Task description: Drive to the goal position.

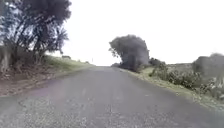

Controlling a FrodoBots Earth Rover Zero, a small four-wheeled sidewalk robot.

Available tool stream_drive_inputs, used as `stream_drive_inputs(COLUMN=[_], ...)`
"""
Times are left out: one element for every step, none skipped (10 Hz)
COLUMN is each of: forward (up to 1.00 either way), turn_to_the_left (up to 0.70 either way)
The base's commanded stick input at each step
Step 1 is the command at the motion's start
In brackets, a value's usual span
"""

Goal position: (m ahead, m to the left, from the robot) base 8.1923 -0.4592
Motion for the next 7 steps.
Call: stream_drive_inputs(forward=[0.70,0.70,0.70,0.70,0.70,0.70,0.70], turn_to_the_left=[0.02,0.02,0.02,0.02,0.02,0.02,0.21])
